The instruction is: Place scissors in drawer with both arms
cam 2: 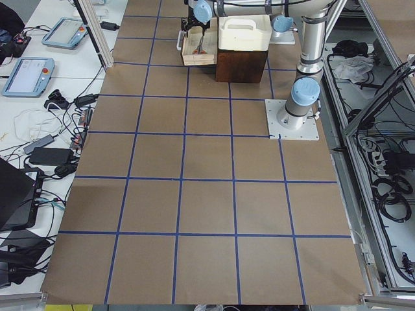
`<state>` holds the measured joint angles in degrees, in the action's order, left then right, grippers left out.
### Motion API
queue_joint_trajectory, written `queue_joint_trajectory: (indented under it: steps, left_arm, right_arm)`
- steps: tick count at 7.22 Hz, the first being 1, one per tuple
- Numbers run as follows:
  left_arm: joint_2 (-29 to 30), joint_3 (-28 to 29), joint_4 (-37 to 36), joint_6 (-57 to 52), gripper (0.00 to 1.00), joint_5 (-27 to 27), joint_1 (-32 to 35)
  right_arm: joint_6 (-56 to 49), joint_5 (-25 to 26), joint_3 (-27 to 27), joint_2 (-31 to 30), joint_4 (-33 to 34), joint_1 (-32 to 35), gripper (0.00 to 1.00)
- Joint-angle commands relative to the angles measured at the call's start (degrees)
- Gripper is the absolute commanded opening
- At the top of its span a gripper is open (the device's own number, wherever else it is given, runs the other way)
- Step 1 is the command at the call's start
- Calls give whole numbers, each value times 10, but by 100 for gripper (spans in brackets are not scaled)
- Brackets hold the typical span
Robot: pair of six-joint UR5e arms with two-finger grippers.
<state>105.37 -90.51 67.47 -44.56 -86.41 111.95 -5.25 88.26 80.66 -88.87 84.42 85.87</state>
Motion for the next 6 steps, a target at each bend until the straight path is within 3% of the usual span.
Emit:
queue_joint_trajectory:
  steps: [1, 2, 4, 6]
  left_arm:
    - [-30, 8, 8, 168, 100, 1, -64]
    - [-39, 8, 22, 187, 100, 5, -114]
    - [-66, 7, 25, 338, 100, -3, -168]
    - [-95, 7, 100, 367, 100, -3, -229]
  right_arm:
    - [47, 6, 3, -1, 0, 12, 100]
    - [57, 7, 3, 1, 4, 21, 100]
    - [57, 8, 4, 0, 4, 21, 100]
    - [57, 6, 4, -1, 1, 21, 100]
